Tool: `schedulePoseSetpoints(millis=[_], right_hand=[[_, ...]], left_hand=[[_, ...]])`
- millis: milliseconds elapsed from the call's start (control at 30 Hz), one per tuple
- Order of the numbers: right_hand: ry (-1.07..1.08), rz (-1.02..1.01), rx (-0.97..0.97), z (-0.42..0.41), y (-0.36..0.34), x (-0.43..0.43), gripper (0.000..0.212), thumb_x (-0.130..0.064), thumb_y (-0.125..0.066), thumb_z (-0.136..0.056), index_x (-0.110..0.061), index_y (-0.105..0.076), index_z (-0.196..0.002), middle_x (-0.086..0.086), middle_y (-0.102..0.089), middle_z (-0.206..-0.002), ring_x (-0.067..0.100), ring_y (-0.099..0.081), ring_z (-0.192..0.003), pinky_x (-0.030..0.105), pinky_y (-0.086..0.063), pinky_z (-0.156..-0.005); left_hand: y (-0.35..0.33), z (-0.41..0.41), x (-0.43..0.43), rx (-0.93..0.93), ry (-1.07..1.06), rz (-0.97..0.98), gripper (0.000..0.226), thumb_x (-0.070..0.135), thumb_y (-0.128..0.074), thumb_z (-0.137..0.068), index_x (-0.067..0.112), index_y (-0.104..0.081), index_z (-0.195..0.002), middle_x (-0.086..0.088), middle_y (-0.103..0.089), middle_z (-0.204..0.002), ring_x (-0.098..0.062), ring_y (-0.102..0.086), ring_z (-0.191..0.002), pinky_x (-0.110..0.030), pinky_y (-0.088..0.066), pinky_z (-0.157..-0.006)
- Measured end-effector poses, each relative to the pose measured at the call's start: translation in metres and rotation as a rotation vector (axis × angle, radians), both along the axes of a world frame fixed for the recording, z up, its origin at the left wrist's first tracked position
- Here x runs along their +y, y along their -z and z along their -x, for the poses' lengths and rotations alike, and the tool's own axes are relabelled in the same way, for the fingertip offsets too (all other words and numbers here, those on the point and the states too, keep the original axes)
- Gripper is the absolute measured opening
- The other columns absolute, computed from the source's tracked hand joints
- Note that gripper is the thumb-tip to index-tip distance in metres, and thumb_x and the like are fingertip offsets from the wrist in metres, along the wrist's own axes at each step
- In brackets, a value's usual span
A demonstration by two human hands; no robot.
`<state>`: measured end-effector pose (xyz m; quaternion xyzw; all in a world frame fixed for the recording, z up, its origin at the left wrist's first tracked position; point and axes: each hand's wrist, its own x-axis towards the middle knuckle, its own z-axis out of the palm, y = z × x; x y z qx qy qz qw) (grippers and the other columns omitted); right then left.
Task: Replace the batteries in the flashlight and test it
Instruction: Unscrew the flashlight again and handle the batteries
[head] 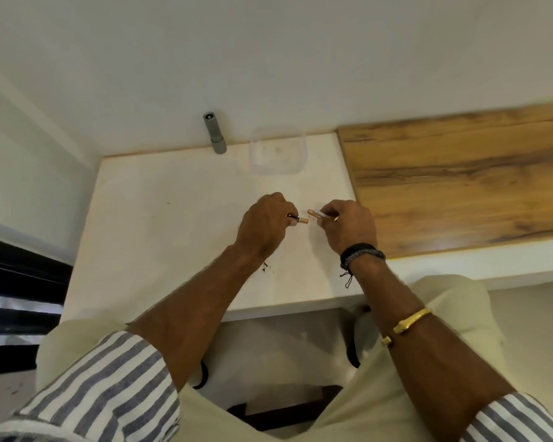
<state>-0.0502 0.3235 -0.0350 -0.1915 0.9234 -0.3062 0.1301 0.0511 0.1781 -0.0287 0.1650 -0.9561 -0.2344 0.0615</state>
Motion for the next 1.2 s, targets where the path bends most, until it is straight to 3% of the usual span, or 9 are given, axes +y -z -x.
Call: schedulePoseSetpoints(millis=[133, 267, 433, 667, 800, 967, 1100, 1200], right_hand=[[-0.041, 0.044, 0.075, 0.023, -0.027, -0.038, 0.007, -0.024, -0.076, -0.087, -0.024, -0.078, -0.094, 0.000, -0.076, -0.092, 0.014, -0.060, -0.078, 0.026, -0.042, -0.065], [-0.099, 0.022, 0.156, 0.059, -0.051, -0.088, 0.009, -0.026, -0.076, -0.087, -0.025, -0.078, -0.096, 0.001, -0.077, -0.096, 0.021, -0.068, -0.087, 0.032, -0.054, -0.071], [-0.204, -0.108, 0.226, 0.100, -0.053, -0.147, 0.011, -0.025, -0.072, -0.090, -0.024, -0.078, -0.099, 0.004, -0.075, -0.101, 0.026, -0.069, -0.093, 0.037, -0.059, -0.079], [-0.346, -0.405, 0.405, 0.124, -0.023, -0.195, 0.020, -0.014, -0.065, -0.090, -0.017, -0.071, -0.109, 0.009, -0.070, -0.102, 0.032, -0.068, -0.089, 0.034, -0.048, -0.068], [-0.386, -0.450, 0.446, 0.128, -0.011, -0.204, 0.020, -0.015, -0.066, -0.092, -0.017, -0.069, -0.111, 0.010, -0.069, -0.104, 0.032, -0.068, -0.091, 0.034, -0.044, -0.068], [-0.359, -0.378, 0.415, 0.126, -0.012, -0.199, 0.025, -0.010, -0.068, -0.089, -0.018, -0.070, -0.113, 0.010, -0.069, -0.112, 0.033, -0.067, -0.100, 0.036, -0.051, -0.078], [-0.196, -0.155, 0.284, 0.121, -0.018, -0.176, 0.032, -0.005, -0.065, -0.087, -0.025, -0.074, -0.111, 0.003, -0.071, -0.116, 0.028, -0.067, -0.104, 0.035, -0.056, -0.086], [-0.066, 0.010, 0.241, 0.106, -0.012, -0.153, 0.030, -0.013, -0.064, -0.091, -0.026, -0.070, -0.117, 0.002, -0.067, -0.119, 0.022, -0.064, -0.107, 0.026, -0.048, -0.083]], left_hand=[[-0.025, 0.022, -0.030, 0.077, -0.032, 0.068, 0.018, 0.023, -0.062, -0.096, 0.015, -0.077, -0.100, -0.008, -0.068, -0.094, -0.025, -0.059, -0.088, -0.041, -0.050, -0.076], [-0.045, 0.052, -0.069, 0.145, -0.140, 0.089, 0.016, 0.024, -0.065, -0.094, 0.016, -0.078, -0.098, -0.008, -0.068, -0.096, -0.025, -0.060, -0.089, -0.042, -0.049, -0.074], [-0.044, 0.093, -0.110, 0.035, -0.186, 0.169, 0.015, 0.023, -0.066, -0.093, 0.021, -0.078, -0.102, -0.004, -0.069, -0.101, -0.024, -0.059, -0.095, -0.036, -0.048, -0.075], [-0.024, 0.126, -0.134, -0.110, -0.277, 0.221, 0.017, 0.020, -0.075, -0.087, 0.014, -0.074, -0.103, -0.006, -0.073, -0.099, -0.024, -0.067, -0.091, -0.042, -0.059, -0.080], [-0.013, 0.135, -0.140, -0.152, -0.258, 0.250, 0.014, 0.014, -0.072, -0.088, 0.013, -0.074, -0.101, -0.006, -0.074, -0.098, -0.025, -0.068, -0.091, -0.043, -0.059, -0.079], [-0.010, 0.131, -0.142, -0.079, -0.295, 0.181, 0.010, 0.009, -0.068, -0.089, 0.012, -0.071, -0.097, -0.002, -0.075, -0.096, -0.022, -0.068, -0.090, -0.038, -0.057, -0.078], [-0.012, 0.106, -0.137, 0.098, -0.358, -0.007, 0.007, 0.015, -0.068, -0.088, 0.017, -0.074, -0.090, 0.010, -0.059, -0.085, -0.010, -0.054, -0.081, -0.025, -0.039, -0.069], [-0.005, 0.085, -0.123, 0.238, -0.528, -0.202, 0.006, 0.018, -0.070, -0.087, 0.020, -0.074, -0.090, 0.005, -0.066, -0.091, -0.015, -0.061, -0.087, -0.030, -0.047, -0.076]])
